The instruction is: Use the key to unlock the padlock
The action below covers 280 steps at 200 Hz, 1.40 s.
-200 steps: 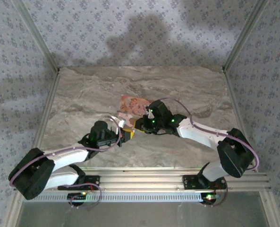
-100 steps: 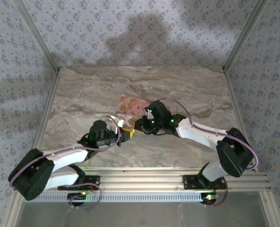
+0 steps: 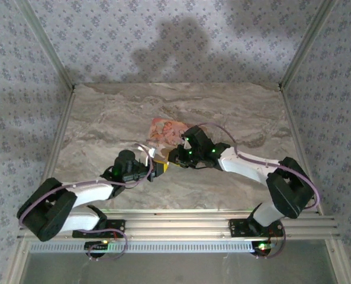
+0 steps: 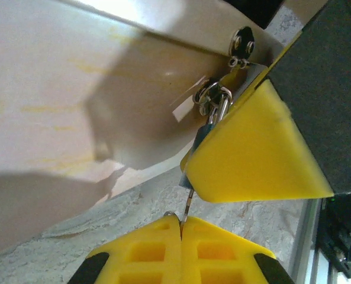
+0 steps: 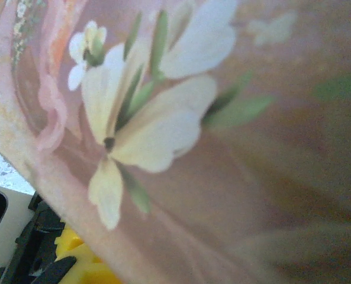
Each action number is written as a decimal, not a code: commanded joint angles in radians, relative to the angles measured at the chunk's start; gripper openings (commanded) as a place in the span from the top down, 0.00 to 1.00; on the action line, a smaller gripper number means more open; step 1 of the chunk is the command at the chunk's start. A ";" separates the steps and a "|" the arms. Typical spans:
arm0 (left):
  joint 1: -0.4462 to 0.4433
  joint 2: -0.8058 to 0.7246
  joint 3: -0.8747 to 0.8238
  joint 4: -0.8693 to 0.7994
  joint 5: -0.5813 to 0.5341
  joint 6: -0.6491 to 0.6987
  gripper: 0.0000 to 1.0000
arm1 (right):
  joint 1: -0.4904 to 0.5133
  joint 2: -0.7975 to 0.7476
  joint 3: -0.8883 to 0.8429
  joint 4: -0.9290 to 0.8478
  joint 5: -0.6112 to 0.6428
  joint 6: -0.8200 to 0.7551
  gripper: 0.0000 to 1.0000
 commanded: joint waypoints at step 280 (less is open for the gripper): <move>-0.156 0.298 -0.081 0.415 -0.182 0.146 1.00 | 0.229 -0.211 -0.324 0.147 0.670 0.387 0.41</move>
